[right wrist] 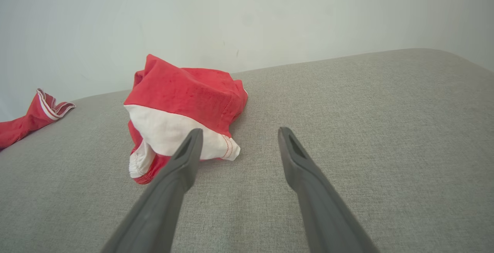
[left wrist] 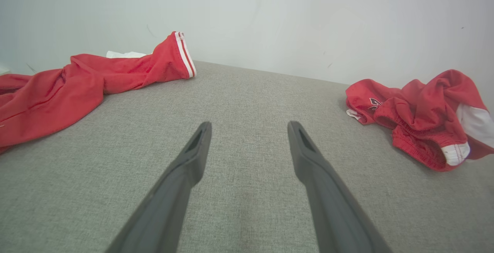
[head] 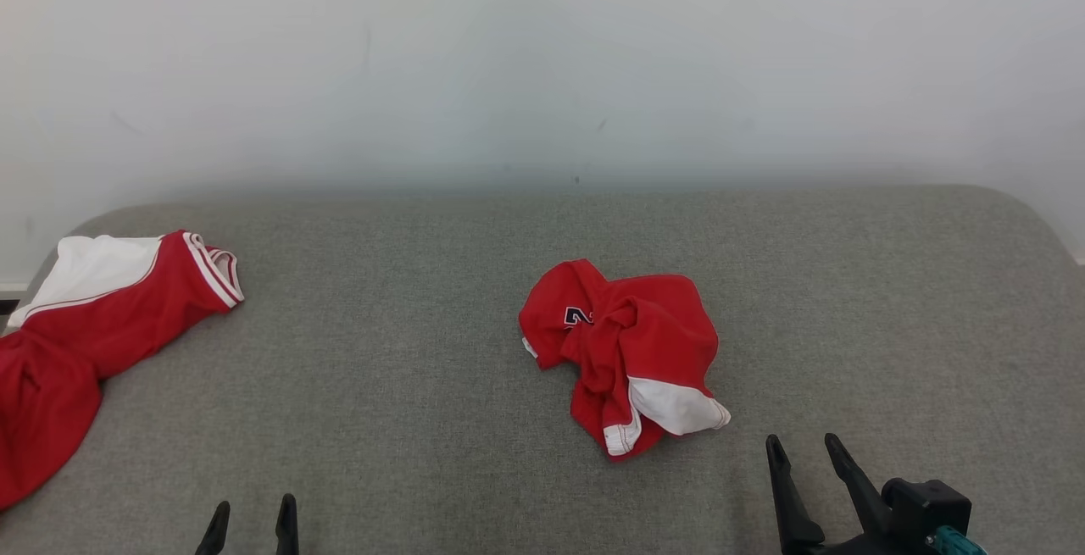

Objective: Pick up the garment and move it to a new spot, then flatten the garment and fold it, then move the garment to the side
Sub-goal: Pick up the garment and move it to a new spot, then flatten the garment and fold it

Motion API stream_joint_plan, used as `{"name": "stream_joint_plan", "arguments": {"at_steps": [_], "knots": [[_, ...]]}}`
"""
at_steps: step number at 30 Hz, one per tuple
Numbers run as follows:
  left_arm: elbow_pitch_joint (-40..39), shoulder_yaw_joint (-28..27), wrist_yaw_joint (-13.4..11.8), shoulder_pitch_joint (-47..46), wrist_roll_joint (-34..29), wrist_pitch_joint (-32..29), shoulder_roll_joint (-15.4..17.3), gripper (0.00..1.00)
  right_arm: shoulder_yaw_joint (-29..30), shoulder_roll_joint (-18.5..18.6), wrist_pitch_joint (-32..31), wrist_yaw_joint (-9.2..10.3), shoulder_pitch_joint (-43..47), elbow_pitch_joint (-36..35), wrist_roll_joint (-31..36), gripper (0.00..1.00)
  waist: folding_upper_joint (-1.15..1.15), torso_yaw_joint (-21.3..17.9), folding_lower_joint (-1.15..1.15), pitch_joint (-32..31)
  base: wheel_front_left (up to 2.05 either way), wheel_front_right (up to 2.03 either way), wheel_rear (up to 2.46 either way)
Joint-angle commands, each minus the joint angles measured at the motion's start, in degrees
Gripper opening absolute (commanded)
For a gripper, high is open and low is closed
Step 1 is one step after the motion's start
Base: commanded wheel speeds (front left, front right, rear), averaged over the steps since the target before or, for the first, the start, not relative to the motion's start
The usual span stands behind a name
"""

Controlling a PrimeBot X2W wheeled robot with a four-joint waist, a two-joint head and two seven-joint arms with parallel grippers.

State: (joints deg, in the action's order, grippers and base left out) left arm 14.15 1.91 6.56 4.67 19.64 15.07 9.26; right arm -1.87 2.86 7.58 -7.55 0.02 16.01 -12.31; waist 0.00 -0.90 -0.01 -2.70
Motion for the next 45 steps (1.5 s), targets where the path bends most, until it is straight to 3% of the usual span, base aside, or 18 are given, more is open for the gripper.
{"name": "stream_joint_plan", "arguments": {"at_steps": [1, 16, 21, 29, 36, 45], "knots": [[0.2, 0.0, 0.2, -0.4, -0.5, 0.2, -0.2, 1.0, -0.1, 0.0, 0.1, 0.12, -0.2, -0.1, -0.4, 1.0, 0.0, 0.0, 0.01, 0.0, 0.0, 0.0, 0.0], [3.4, 1.1, 0.8, -2.7, 1.7, 0.0, 0.1, 1.0, -1.8, 0.1, -0.6, 0.12, -1.2, 0.2, -1.0, 1.0, 0.0, -1.6, 0.01, 0.7, 0.0, 0.0, 0.0], [6.1, 2.6, 0.9, -6.4, 3.1, -4.0, 0.6, 1.0, -3.0, 0.1, -1.0, 0.12, -2.5, -0.6, -1.8, 1.0, 0.0, -5.6, 0.01, 1.8, 0.0, 0.0, 0.0], [10.7, 4.1, 0.8, -16.8, 6.9, -15.3, 0.8, 1.0, -4.0, 0.0, -2.1, 0.12, -2.8, -2.4, -1.4, 1.0, 0.0, -13.1, 0.01, 5.0, 0.0, 0.0, 0.0], [16.9, 2.5, -2.1, -28.7, 10.0, -25.1, 0.7, 1.0, -6.1, 0.0, -1.9, 0.12, -3.8, -3.1, -2.7, 1.0, 0.0, -20.3, 0.01, 9.1, 0.0, 0.0, 0.0], [24.3, 3.0, -6.0, -35.8, 9.0, -31.2, 2.2, 1.0, -7.5, 0.0, -0.3, 0.12, -5.2, -2.0, -4.1, 1.0, 0.0, -25.6, 0.01, 12.4, 0.0, 0.0, 0.0]]}}
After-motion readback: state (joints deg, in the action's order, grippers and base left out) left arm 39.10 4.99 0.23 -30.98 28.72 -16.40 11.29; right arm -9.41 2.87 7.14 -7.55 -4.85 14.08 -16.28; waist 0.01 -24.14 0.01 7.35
